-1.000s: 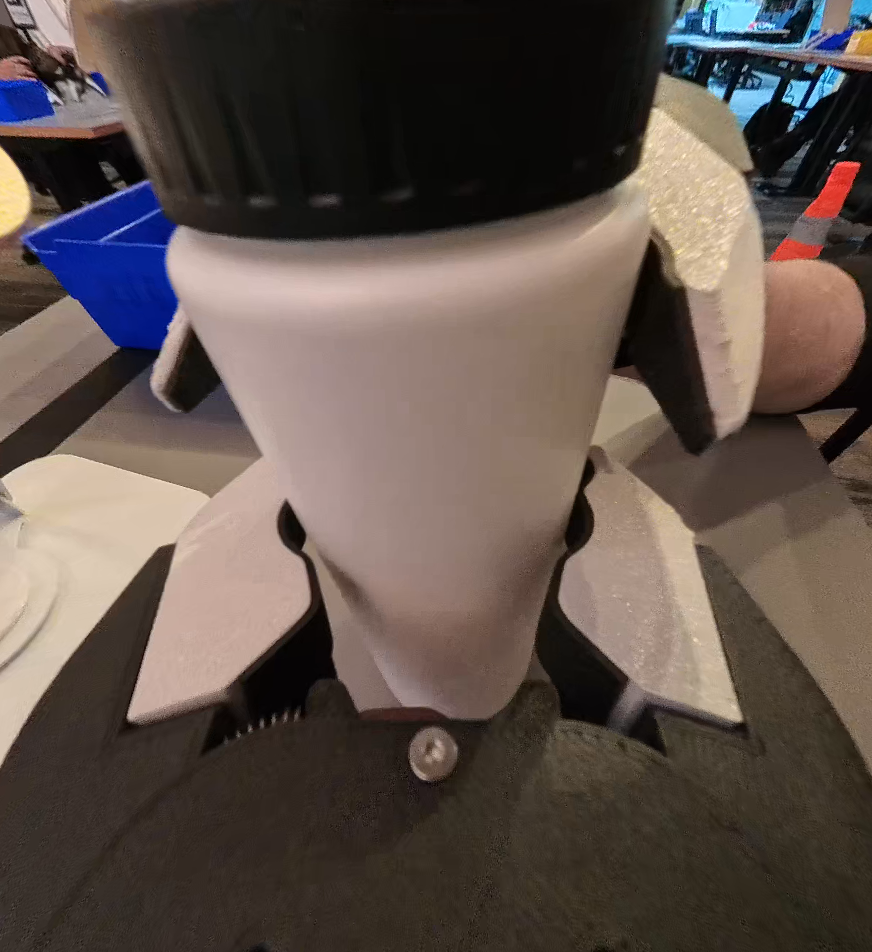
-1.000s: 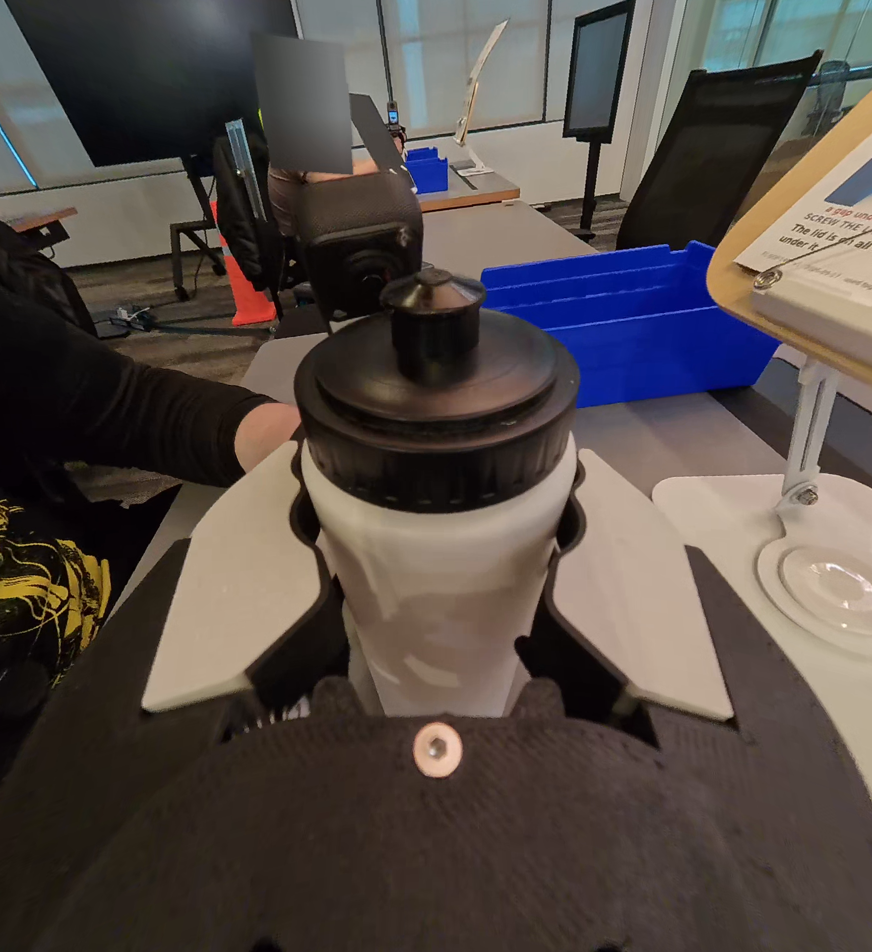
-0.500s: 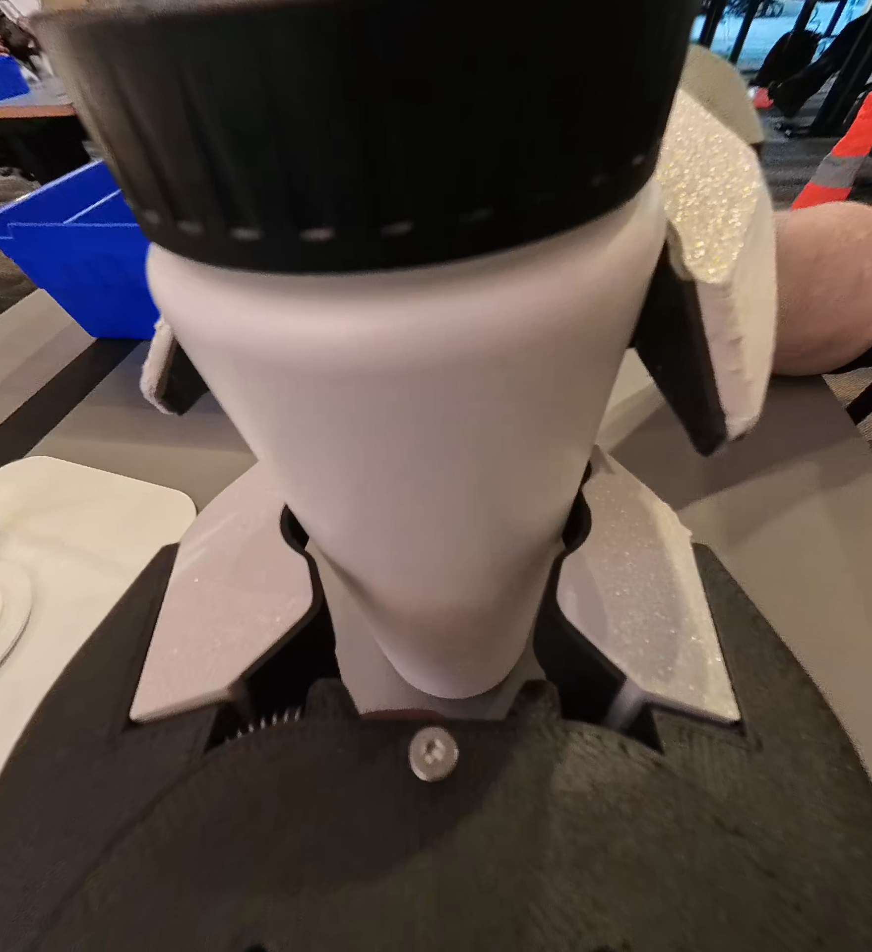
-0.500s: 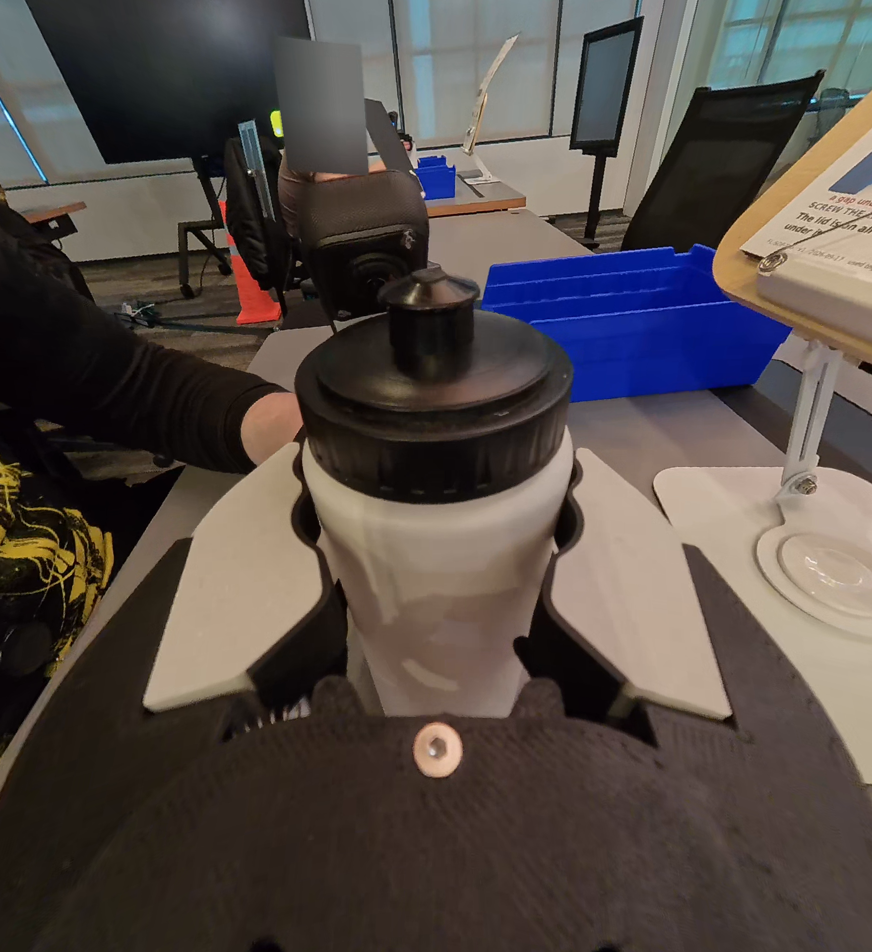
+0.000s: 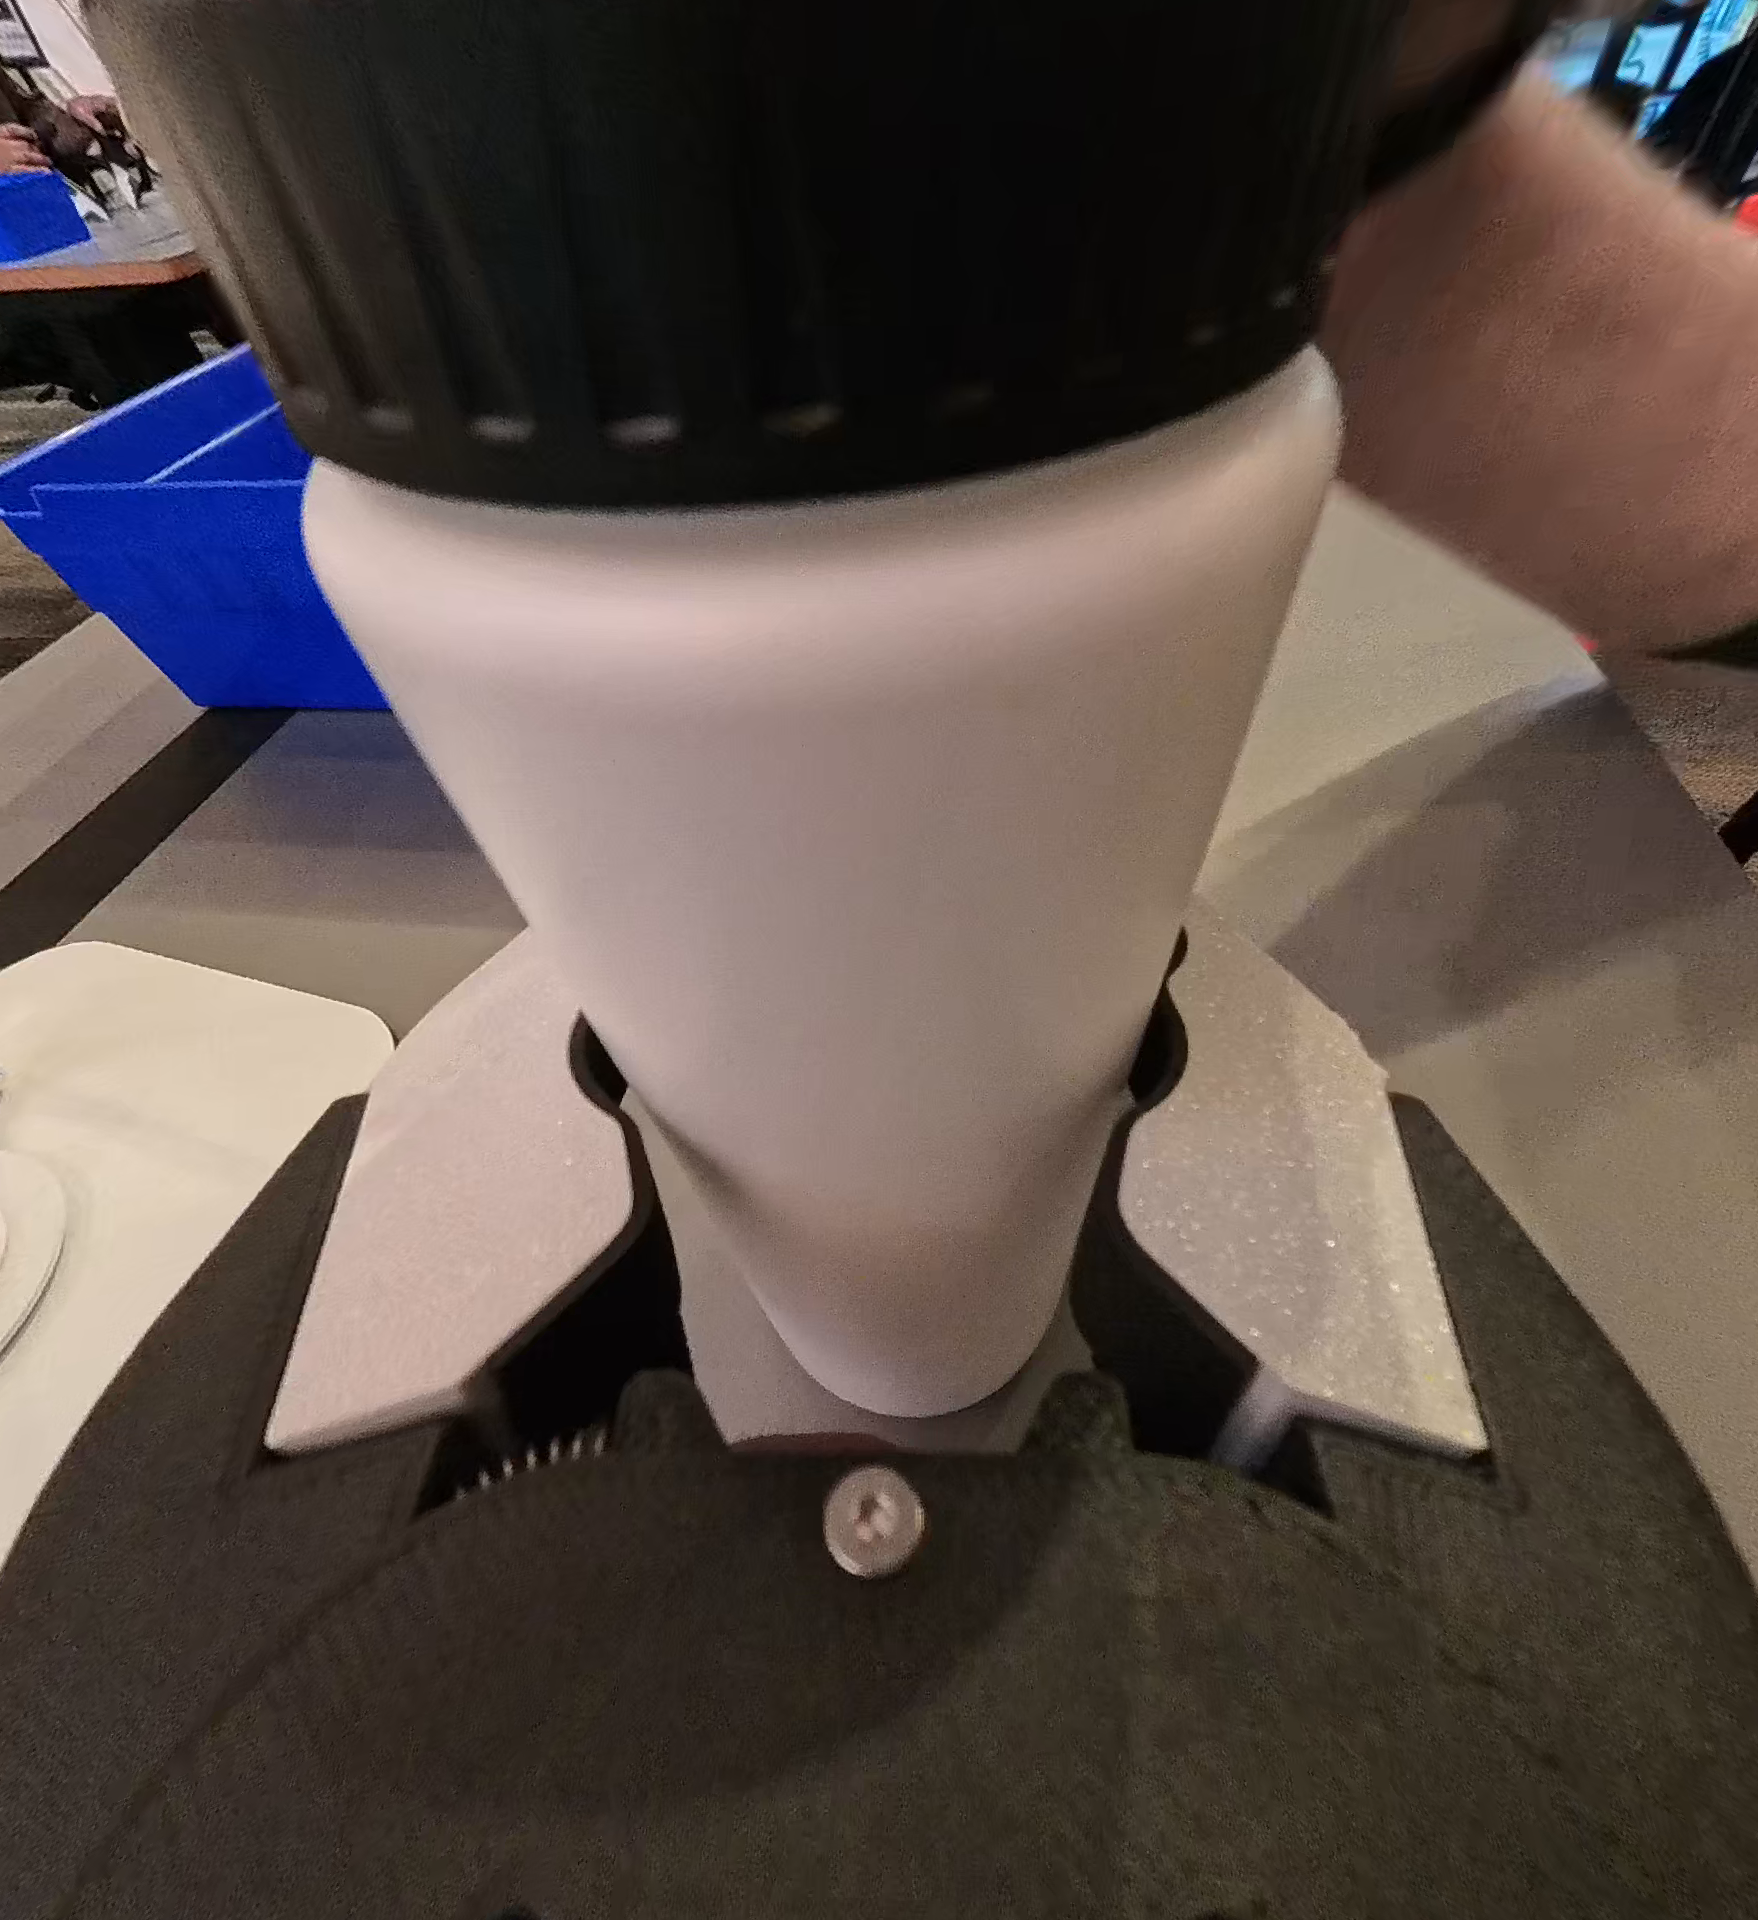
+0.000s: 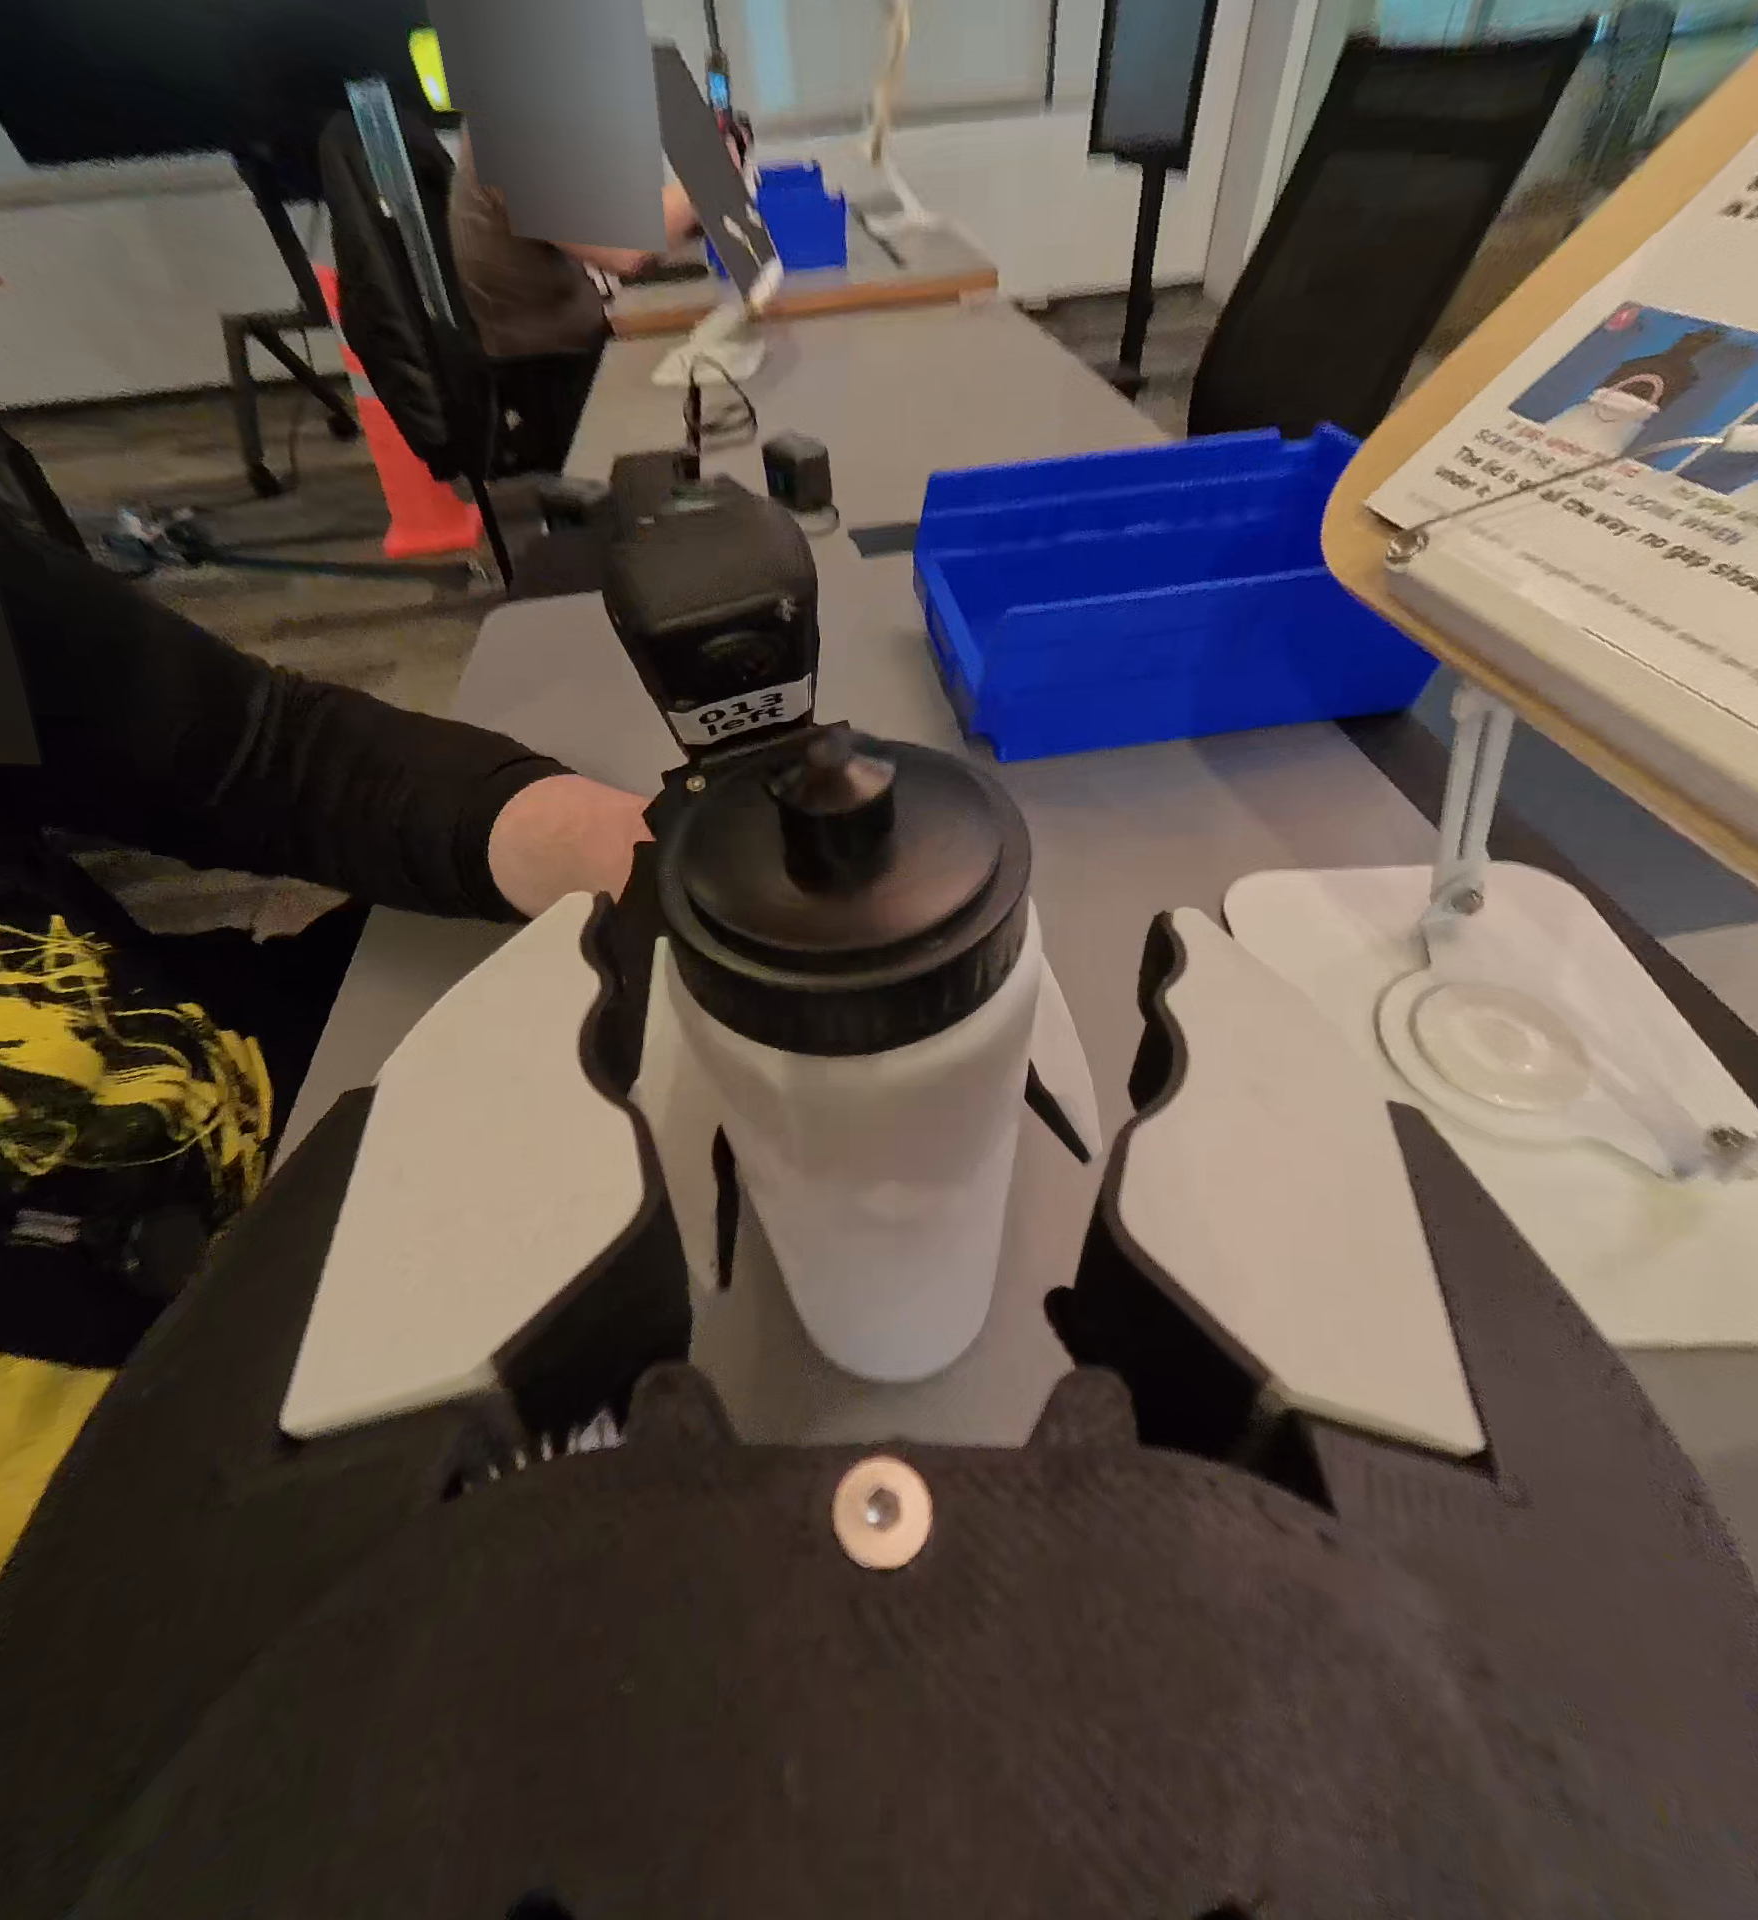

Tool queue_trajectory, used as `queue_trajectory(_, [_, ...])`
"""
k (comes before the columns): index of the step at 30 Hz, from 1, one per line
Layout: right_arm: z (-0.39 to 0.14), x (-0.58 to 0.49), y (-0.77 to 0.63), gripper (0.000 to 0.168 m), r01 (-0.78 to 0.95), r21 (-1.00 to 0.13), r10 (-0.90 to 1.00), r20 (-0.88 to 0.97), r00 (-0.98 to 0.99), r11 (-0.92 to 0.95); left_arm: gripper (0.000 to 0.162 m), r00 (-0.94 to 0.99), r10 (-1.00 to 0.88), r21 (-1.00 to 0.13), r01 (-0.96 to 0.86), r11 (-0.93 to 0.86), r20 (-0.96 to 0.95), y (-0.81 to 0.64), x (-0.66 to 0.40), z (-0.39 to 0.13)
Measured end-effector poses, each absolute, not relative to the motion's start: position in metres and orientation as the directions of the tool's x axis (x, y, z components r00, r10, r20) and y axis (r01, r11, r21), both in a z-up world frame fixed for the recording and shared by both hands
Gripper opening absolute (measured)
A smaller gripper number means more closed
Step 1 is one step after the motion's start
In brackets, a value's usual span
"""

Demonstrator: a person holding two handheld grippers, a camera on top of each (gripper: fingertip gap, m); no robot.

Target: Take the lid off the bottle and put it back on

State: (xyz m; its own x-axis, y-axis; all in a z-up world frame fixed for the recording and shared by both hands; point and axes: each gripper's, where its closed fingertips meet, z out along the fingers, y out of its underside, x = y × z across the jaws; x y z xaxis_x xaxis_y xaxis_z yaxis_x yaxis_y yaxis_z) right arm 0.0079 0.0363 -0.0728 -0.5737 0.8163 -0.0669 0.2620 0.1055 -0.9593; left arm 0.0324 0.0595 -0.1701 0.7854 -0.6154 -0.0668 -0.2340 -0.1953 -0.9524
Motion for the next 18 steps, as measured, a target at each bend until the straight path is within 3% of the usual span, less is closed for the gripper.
queue_trajectory(4, [-0.060,0.017,0.040,0.094,0.482,-0.837,0.826,-0.068,-0.559,0.258,0.096,0.784,-0.617,-0.952,-0.236,-0.194,-0.068,0.060,0.033,-0.170])
queue_trajectory(8, [-0.067,0.018,0.036,0.088,0.707,-0.607,0.830,-0.133,-0.541,0.363,0.096,0.784,-0.617,-0.953,-0.233,-0.191,-0.068,0.061,0.033,-0.170])
queue_trajectory(12, [-0.082,0.014,0.031,0.081,0.826,-0.409,0.851,-0.187,-0.491,0.387,0.096,0.785,-0.615,-0.954,-0.233,-0.191,-0.069,0.061,0.033,-0.170])
queue_trajectory(18, [-0.086,0.011,0.031,0.075,0.882,-0.314,0.885,-0.193,-0.423,0.352,0.096,0.785,-0.615,-0.953,-0.234,-0.192,-0.069,0.061,0.032,-0.170])
